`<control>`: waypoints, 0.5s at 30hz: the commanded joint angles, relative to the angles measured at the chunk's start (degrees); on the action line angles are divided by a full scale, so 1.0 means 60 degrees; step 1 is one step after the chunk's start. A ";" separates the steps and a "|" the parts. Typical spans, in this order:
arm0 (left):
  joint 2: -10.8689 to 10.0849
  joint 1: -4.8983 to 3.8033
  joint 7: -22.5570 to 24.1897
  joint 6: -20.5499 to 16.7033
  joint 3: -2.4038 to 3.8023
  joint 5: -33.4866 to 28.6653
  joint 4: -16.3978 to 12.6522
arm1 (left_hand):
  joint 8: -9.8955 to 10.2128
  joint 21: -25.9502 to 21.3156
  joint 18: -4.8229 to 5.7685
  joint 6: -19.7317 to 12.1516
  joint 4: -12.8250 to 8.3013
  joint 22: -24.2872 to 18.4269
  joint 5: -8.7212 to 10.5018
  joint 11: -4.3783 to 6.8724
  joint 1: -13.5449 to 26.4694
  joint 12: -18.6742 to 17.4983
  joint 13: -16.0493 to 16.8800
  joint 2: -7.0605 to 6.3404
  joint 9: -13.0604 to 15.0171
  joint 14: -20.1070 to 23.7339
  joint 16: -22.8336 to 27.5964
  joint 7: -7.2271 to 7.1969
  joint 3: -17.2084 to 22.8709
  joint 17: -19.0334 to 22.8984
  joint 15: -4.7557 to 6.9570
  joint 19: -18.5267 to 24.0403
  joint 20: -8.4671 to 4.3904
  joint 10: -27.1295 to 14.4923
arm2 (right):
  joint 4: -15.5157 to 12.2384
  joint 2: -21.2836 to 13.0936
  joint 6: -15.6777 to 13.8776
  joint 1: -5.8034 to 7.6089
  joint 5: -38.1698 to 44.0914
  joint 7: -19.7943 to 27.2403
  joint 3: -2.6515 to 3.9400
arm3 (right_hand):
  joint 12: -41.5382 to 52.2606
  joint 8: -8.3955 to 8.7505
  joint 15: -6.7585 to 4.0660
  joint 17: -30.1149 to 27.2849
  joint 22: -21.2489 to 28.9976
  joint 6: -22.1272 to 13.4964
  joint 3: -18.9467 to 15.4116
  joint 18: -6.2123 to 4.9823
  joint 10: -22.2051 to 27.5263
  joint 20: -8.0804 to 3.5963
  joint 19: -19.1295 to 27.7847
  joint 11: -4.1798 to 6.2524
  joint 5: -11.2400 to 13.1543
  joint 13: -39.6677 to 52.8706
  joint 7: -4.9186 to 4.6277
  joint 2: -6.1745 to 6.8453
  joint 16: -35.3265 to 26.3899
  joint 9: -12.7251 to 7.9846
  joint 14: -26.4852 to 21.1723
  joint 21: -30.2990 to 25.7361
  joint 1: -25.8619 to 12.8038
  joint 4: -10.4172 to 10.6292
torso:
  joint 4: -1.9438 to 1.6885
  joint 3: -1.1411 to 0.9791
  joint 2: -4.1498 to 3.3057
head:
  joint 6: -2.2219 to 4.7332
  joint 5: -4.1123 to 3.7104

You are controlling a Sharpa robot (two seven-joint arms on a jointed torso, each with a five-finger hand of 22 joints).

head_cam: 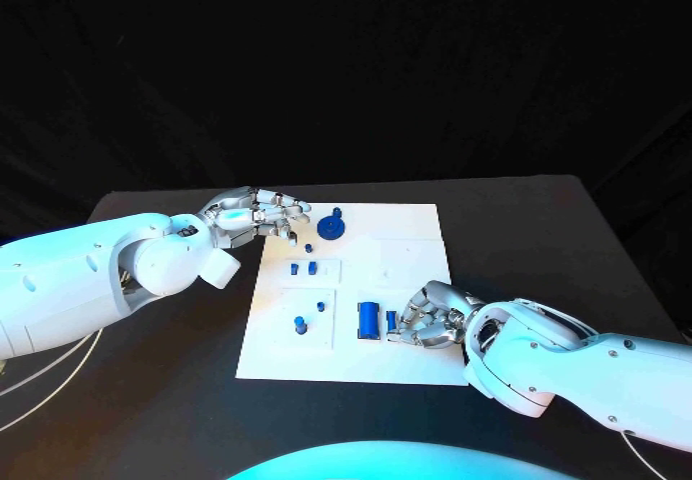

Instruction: Assemble the parts on the task board

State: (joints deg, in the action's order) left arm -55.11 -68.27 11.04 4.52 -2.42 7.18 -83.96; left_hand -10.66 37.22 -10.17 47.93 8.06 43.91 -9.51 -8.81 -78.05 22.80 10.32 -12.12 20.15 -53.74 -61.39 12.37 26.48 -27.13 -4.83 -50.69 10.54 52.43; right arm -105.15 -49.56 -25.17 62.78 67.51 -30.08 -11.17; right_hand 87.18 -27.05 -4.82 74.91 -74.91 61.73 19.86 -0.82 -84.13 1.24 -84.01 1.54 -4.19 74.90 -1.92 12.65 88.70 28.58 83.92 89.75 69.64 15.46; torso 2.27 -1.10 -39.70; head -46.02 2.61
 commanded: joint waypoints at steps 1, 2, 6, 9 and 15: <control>0.0018 0.0000 0.0051 0.0163 0.0005 0.0014 -0.0010 | -0.0053 -0.0042 -0.0047 -0.0073 -0.0021 -0.0011 -0.0027 0.0018 -0.0068 0.0063 -0.0011 0.0032 -0.0011 0.0079 0.0020 -0.0011 -0.0053 0.0015 -0.0008 -0.0069 -0.0010 -0.0057 | 0.0056 0.0008 0.0251 -0.0015 0.0314 -0.0009 -0.0002 | 0.0044 -0.0033 -0.0087 0.2130 -0.2516 -0.0037 -0.0083 0.0136 -0.0806 -0.0043 -0.0999 0.0078 0.0052 0.2308 -0.0008 -0.0009 0.0018 -0.0012 0.0927 0.0041 0.0137 -0.0031 | -0.0009 0.0009 0.0002 | -0.0003 -0.0004; 0.0019 0.0000 0.0052 0.0162 0.0005 0.0014 -0.0009 | -0.0053 -0.0042 -0.0047 -0.0073 -0.0021 -0.0011 -0.0027 0.0018 -0.0068 0.0063 -0.0011 0.0032 -0.0011 0.0079 0.0020 -0.0011 -0.0053 0.0015 -0.0008 -0.0069 -0.0010 -0.0057 | 0.0062 0.0001 0.0236 -0.0016 0.0335 -0.0013 -0.0002 | 0.0044 -0.0033 -0.0087 0.2130 -0.2516 -0.0037 -0.0083 0.0136 -0.0806 -0.0043 -0.0999 0.0078 0.0052 0.2308 -0.0008 -0.0009 0.0018 -0.0012 0.0927 0.0041 0.0137 -0.0031 | -0.0008 0.0009 0.0003 | -0.0001 -0.0003; 0.0022 0.0001 0.0063 0.0163 0.0005 0.0014 -0.0006 | -0.0053 -0.0042 -0.0047 -0.0073 -0.0021 -0.0011 -0.0027 0.0018 -0.0068 0.0063 -0.0011 0.0032 -0.0011 0.0079 0.0020 -0.0011 -0.0053 0.0015 -0.0008 -0.0069 -0.0010 -0.0057 | 0.0053 -0.0098 0.0140 -0.0018 0.0406 0.0027 -0.0002 | 0.0049 -0.0033 -0.0088 0.2125 -0.2516 -0.0036 -0.0090 0.0136 -0.0807 -0.0044 -0.0999 0.0079 0.0051 0.2310 -0.0007 -0.0014 0.0015 -0.0013 0.0926 0.0041 0.0157 -0.0033 | -0.0008 0.0006 0.0007 | 0.0009 -0.0016; 0.0019 0.0001 0.0066 0.0152 0.0004 0.0014 -0.0002 | -0.0053 -0.0042 -0.0047 -0.0073 -0.0021 -0.0011 -0.0027 0.0018 -0.0068 0.0063 -0.0011 0.0032 -0.0011 0.0079 0.0020 -0.0011 -0.0053 0.0015 -0.0008 -0.0069 -0.0010 -0.0057 | 0.0003 -0.0224 0.0061 0.0001 0.0357 0.0179 0.0000 | 0.0033 -0.0025 -0.0085 0.2113 -0.2516 -0.0045 -0.0149 0.0136 -0.0801 -0.0044 -0.0999 0.0071 0.0019 0.2303 -0.0021 -0.0016 0.0008 -0.0021 0.0923 0.0041 0.0146 0.0008 | -0.0002 0.0011 0.0011 | 0.0043 -0.0016; 0.0040 0.0004 0.0075 0.0135 0.0004 0.0006 0.0037 | -0.0053 -0.0042 -0.0047 -0.0073 -0.0021 -0.0011 -0.0027 0.0018 -0.0068 0.0063 -0.0011 0.0032 -0.0011 0.0079 0.0020 -0.0011 -0.0053 0.0015 -0.0008 -0.0069 -0.0010 -0.0057 | -0.0122 -0.0569 -0.0149 0.0204 -0.0201 0.1363 0.0017 | -0.0952 0.0000 0.0049 0.1379 -0.2124 -0.0368 -0.1312 -0.0148 -0.0348 0.0071 -0.0554 -0.0089 0.0145 0.1848 -0.0198 -0.0212 -0.0421 -0.0045 0.0737 -0.1392 -0.0006 0.0212 | 0.0015 0.0031 0.0037 | 0.0077 -0.0011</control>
State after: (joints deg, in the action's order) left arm -55.03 -68.26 11.03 4.54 -2.43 7.19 -83.70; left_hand -10.66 37.22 -10.16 47.93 8.06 43.91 -9.51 -8.80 -78.04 22.80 10.32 -12.12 20.16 -53.74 -61.39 12.37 26.48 -27.13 -4.83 -50.69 10.54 52.43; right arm -105.67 -52.75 -25.24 63.80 68.09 -27.63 -11.12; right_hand 82.26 -27.05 -4.99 74.90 -74.92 59.76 12.61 -0.82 -84.06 1.24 -84.00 1.42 -3.56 74.90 -3.03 11.87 86.57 28.28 84.09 82.58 69.79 16.61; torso 2.29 -1.01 -39.57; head -45.67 2.52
